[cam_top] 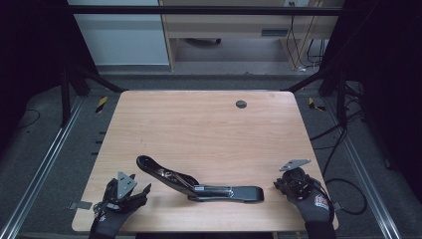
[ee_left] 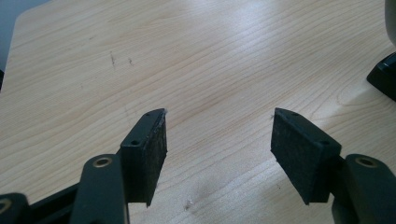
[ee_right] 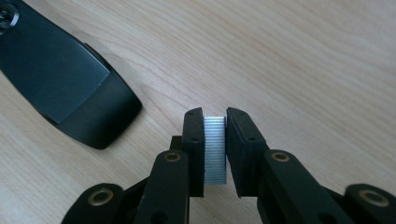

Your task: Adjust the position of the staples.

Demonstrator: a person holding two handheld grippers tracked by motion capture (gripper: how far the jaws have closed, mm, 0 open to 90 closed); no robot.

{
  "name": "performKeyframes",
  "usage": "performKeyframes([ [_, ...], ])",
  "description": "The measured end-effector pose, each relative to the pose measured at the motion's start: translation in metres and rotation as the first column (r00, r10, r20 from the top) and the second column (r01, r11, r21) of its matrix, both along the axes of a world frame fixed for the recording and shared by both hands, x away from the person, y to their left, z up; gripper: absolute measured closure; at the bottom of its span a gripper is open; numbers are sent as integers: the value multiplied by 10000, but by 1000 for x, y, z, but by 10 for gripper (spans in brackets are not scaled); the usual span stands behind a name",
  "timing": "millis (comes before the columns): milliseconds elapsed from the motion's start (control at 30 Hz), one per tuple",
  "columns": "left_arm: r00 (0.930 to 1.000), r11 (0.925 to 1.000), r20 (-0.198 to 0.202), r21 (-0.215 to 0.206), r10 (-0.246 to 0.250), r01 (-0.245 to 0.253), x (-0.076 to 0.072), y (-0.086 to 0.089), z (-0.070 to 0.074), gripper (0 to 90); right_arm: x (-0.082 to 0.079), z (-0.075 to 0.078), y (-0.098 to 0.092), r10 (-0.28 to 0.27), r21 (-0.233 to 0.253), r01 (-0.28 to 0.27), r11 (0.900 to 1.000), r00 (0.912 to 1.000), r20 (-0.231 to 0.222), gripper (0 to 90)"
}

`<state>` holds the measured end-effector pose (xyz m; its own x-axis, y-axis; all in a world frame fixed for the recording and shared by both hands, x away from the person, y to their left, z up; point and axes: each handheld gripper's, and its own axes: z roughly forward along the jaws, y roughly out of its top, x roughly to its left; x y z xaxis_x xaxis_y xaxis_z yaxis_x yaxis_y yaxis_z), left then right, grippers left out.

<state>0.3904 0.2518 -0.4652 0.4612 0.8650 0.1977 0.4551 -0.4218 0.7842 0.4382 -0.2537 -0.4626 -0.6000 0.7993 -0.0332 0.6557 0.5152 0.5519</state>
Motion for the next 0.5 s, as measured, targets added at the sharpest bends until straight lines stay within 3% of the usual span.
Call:
performKeyframes([
  [133,10000,10000,-13,-18,20,-20,0,0,0,355,-2,8,4,709,-80,-707,9975,9969,339,781],
  [333,10000,10000,-38,21,16,-16,1,0,-1,355,-4,21,10,1860,84,-1872,9823,9795,779,782],
  [500,10000,10000,-29,12,46,-46,1,1,0,354,-5,28,15,2928,670,-3021,9509,9485,1208,782],
])
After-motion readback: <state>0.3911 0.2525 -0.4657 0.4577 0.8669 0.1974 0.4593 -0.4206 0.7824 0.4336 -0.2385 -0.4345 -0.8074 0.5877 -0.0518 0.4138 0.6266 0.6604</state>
